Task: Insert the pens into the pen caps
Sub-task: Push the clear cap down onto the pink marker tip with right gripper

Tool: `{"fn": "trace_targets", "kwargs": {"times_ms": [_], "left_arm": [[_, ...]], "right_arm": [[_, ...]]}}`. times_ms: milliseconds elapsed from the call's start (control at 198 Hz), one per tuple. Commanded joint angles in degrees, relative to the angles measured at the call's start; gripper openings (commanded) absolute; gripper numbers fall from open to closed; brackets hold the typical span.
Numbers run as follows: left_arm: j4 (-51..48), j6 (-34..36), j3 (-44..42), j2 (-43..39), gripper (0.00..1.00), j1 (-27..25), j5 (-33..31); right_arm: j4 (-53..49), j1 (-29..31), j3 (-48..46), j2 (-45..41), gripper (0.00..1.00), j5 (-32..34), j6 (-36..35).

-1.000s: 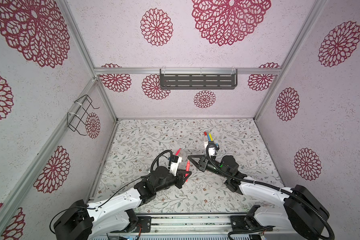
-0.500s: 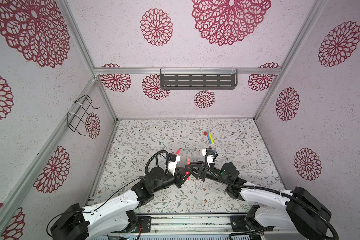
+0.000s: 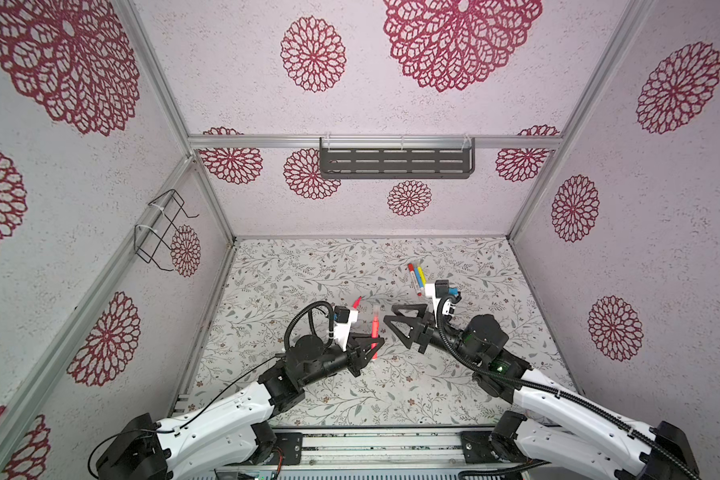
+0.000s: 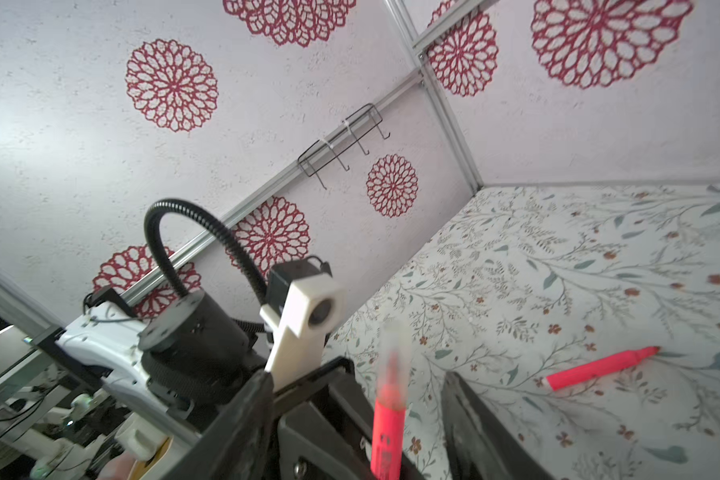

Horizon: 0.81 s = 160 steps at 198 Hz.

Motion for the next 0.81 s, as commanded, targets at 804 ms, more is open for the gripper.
{"fn": "trace_targets", "kwargs": {"times_ms": [804], "left_arm": [[-2.3, 1.9, 3.7, 0.2, 0.0, -0.1, -0.4]], "right_arm": [[-17.6, 0.1, 14.7, 13.2, 0.25, -7.6, -6.2]]}}
